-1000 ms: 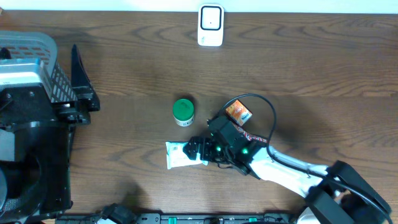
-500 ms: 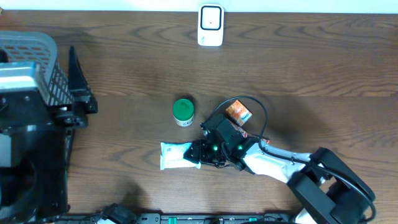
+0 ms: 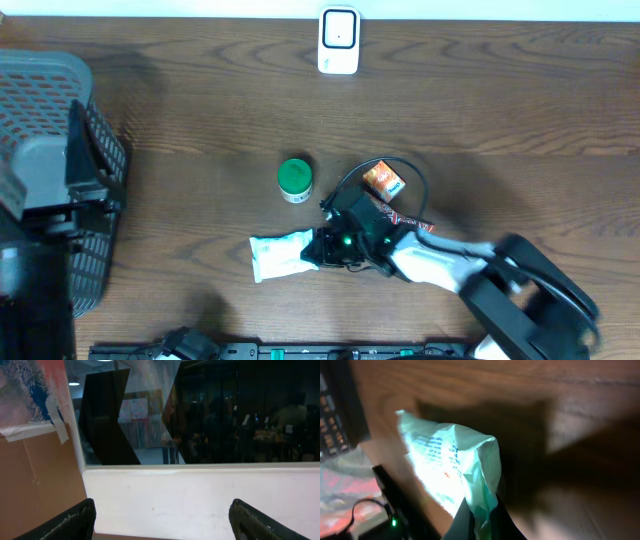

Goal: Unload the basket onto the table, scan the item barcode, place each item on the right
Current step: 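Lift the wipes pack with the right gripper and hold it under the scanner, then carry the wipes pack right and drop it at the table's right edge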

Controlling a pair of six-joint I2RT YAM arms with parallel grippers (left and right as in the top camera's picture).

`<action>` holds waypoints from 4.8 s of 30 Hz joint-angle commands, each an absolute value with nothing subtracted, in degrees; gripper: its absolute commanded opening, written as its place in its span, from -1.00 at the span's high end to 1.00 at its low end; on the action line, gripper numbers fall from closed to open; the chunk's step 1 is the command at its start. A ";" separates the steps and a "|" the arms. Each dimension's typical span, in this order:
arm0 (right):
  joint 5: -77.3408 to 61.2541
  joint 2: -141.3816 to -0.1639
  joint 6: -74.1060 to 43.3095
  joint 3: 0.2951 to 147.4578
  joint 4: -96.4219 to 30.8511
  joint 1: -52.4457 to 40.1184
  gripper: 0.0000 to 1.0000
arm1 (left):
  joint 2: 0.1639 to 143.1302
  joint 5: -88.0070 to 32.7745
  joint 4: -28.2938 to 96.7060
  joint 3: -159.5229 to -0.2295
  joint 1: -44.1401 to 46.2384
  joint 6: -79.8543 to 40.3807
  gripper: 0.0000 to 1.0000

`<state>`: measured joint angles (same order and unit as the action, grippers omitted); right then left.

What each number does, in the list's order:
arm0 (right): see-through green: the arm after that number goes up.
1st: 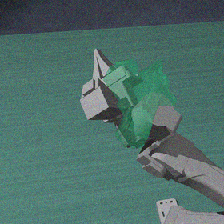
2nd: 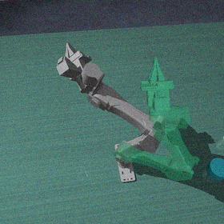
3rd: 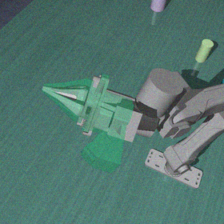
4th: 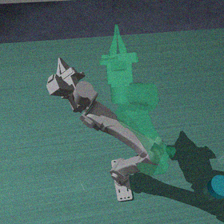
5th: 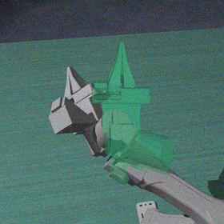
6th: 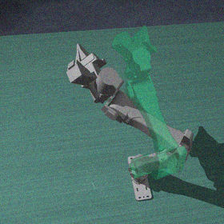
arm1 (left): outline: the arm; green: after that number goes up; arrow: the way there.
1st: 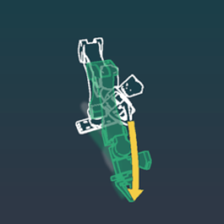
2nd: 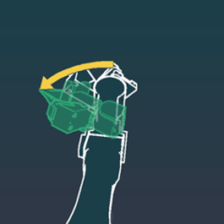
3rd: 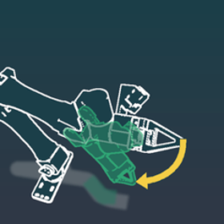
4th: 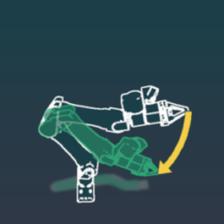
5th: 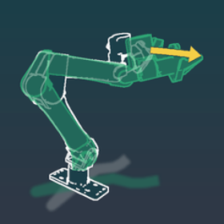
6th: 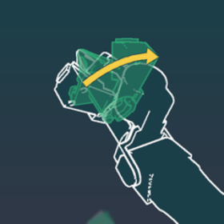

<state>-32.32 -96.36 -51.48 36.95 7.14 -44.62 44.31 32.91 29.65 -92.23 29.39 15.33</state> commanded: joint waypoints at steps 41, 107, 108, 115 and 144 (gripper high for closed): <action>24.73 -107.68 6.83 93.82 -8.36 -20.12 0.98 | 42.83 32.40 27.16 -86.46 29.15 16.25 -0.71; 21.89 -114.45 8.49 111.33 -50.72 -20.60 -0.54 | 43.35 32.38 28.40 -86.46 29.15 15.94 -0.71; 18.13 -114.50 7.81 111.28 -51.92 -20.43 -0.98 | 43.35 32.36 28.27 -86.46 29.15 15.53 -0.70; 16.43 -122.45 10.37 110.19 -51.22 -25.21 -0.98 | 43.33 32.38 27.92 -86.46 29.15 15.35 -0.71; 17.45 -150.04 10.07 110.21 -40.14 -25.58 -0.08 | 43.35 32.38 28.86 -86.46 29.15 15.38 -0.71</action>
<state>17.78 -141.82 10.59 114.41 -34.33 -28.10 43.09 32.69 28.95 -86.70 29.39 15.27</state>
